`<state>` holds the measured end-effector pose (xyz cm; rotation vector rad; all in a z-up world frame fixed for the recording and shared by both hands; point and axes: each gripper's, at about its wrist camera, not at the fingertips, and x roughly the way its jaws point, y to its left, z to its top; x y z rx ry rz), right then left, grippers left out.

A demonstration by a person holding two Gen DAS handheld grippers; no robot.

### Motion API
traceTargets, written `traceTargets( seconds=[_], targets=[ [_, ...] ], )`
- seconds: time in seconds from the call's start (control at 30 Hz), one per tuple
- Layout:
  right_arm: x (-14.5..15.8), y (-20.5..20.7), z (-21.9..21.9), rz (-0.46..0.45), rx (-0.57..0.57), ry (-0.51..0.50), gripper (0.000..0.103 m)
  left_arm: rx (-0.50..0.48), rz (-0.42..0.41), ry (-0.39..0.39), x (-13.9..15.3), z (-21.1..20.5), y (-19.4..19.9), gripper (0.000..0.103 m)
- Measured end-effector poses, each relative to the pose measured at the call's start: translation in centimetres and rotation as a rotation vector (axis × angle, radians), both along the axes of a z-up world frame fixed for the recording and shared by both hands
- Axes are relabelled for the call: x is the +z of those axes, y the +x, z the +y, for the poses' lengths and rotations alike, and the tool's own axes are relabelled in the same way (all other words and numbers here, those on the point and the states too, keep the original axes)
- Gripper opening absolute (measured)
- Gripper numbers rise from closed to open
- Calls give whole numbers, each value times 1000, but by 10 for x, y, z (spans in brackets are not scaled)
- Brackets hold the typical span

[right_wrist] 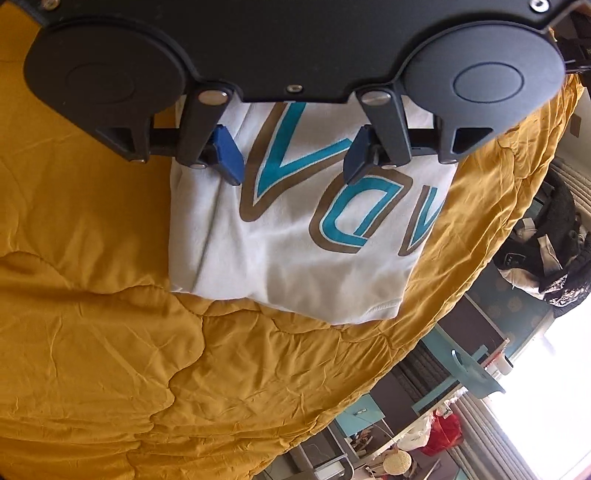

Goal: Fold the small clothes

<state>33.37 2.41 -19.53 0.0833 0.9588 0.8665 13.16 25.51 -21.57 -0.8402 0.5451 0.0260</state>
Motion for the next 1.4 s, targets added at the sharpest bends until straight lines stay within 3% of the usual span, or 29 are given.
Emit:
traceTargets(
  seconds=[0.07, 0.17, 0.23, 0.47, 0.6, 0.77, 0.9, 1.07, 1.4],
  targets=[
    [16, -6, -2, -6, -13, 1, 63, 2, 0, -1, 16, 1, -1, 53],
    [49, -26, -13, -52, -47, 32, 65, -10, -40, 74, 49, -8, -11, 53],
    [77, -47, -23, -90, -82, 49, 72, 6, -38, 112, 73, -18, -18, 54],
    [151, -152, -43, -332, -95, -48, 89, 28, 57, 307, 128, -76, -44, 54],
    [148, -189, -52, -370, -120, -139, 91, 47, 139, 417, 136, -108, -57, 55],
    [122, -209, -64, -295, -128, -198, 91, 73, 212, 381, 128, -124, -76, 56],
    [115, -224, -72, -254, -143, -212, 91, 86, 281, 429, 127, -135, -81, 56],
    [116, -232, -71, -239, -149, -195, 91, 104, 307, 471, 132, -141, -84, 56],
    [118, -231, -64, -247, -146, -208, 91, 97, 323, 468, 132, -140, -81, 56]
  ],
)
